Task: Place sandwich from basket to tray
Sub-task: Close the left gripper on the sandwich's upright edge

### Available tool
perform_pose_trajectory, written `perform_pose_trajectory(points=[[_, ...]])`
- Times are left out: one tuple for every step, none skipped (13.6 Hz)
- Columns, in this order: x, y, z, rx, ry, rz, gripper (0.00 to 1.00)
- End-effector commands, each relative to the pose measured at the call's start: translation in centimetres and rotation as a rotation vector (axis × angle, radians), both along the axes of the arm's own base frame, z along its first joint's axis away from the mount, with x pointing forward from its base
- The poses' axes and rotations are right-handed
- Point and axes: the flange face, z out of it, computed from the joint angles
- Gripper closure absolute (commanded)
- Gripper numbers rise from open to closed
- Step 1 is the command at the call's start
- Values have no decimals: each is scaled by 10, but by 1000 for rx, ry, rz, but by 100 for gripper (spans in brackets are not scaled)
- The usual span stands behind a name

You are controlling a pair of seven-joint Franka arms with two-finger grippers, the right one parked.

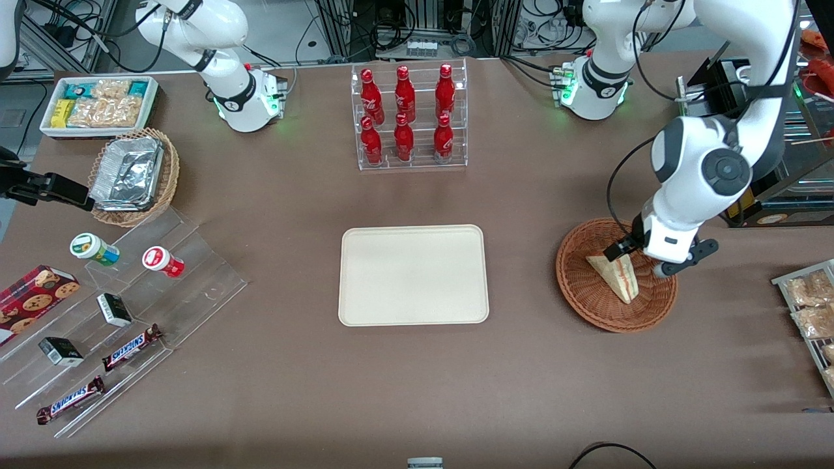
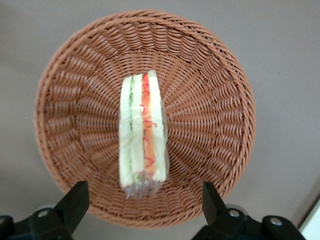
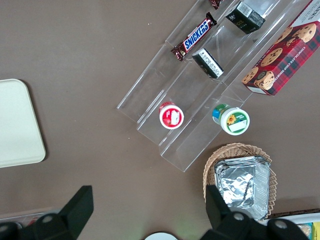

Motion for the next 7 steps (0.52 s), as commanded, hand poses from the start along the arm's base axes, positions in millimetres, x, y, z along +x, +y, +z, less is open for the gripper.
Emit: perform_pose_trajectory(points=[[5,-3,-18,-2,-10,21,0],[6,-3,-26,-3,-7,21,0],[8,-2,-37,-3,-4,21,0],[8,-1,-45,0,-3,18,0],[7,-1,-55,5,7,15,0],[6,0,-65,14,23,6,1],[5,1,-70,20,31,3,12]])
